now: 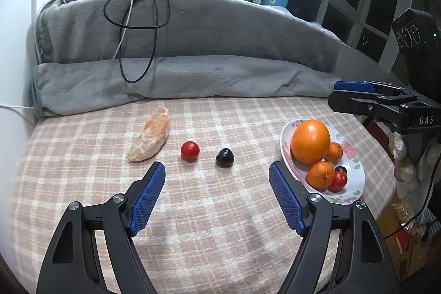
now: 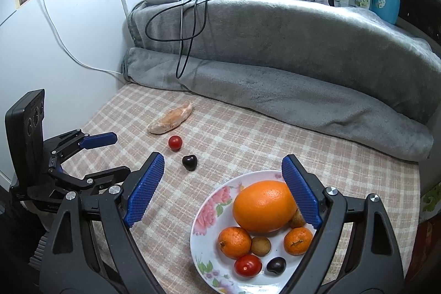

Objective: Organize fruits
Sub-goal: 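Move the left gripper to a cherry tomato while the right gripper approaches a dark plum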

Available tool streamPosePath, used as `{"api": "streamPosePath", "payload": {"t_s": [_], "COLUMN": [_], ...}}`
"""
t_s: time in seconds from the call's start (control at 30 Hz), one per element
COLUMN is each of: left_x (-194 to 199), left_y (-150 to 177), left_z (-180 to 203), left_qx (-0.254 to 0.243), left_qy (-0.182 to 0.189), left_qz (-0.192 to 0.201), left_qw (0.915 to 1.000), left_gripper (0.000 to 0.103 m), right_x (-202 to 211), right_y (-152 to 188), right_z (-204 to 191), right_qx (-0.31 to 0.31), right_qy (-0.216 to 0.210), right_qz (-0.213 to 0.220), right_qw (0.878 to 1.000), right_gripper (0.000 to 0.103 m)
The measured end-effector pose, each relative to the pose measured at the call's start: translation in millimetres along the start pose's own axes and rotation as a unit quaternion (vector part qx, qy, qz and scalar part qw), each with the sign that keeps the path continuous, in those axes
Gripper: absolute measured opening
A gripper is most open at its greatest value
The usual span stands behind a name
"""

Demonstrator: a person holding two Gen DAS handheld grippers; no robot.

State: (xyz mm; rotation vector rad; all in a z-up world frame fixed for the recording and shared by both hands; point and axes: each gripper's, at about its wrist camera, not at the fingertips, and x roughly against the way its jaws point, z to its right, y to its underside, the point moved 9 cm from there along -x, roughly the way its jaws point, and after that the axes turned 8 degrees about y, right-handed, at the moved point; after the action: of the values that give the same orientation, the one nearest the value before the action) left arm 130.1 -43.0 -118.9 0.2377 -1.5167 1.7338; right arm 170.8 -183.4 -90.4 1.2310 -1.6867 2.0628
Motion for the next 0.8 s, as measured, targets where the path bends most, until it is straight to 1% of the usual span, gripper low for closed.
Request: {"api": "streamPosePath", "payload": {"t_s": [0.17, 0.3, 0.5, 0.8], "left_x": [0, -1, -1, -5], "left_y": [0, 0, -1, -2], "left_z": [-2, -6, -11, -22], "left_qx": [-0.002, -0.002, -0.002, 0.005], "left_qy": [-0.003, -0.006, -0.006, -0.005], "left_qz": [0.0, 0.003, 0.007, 0.002], "left_qw": [1.0, 1.0, 1.0, 1.0], "left_gripper": [0.078, 0.078, 0.078, 0.078], "right_x": [-1, -2, -4, -17], "right_y": [-2, -3, -5, -3], "right_z": [-1, -4, -12, -18], "right_qx": [-0.001, 0.004, 0.015, 0.038], "right_qy": [-0.003, -0.001, -0.012, -0.004], "right_qz": [0.0, 0.008, 0.02, -0.004], "right_qw": [1.0, 1.0, 1.0, 0.999], "right_gripper": [0.09, 0.09, 0.09, 0.09]}}
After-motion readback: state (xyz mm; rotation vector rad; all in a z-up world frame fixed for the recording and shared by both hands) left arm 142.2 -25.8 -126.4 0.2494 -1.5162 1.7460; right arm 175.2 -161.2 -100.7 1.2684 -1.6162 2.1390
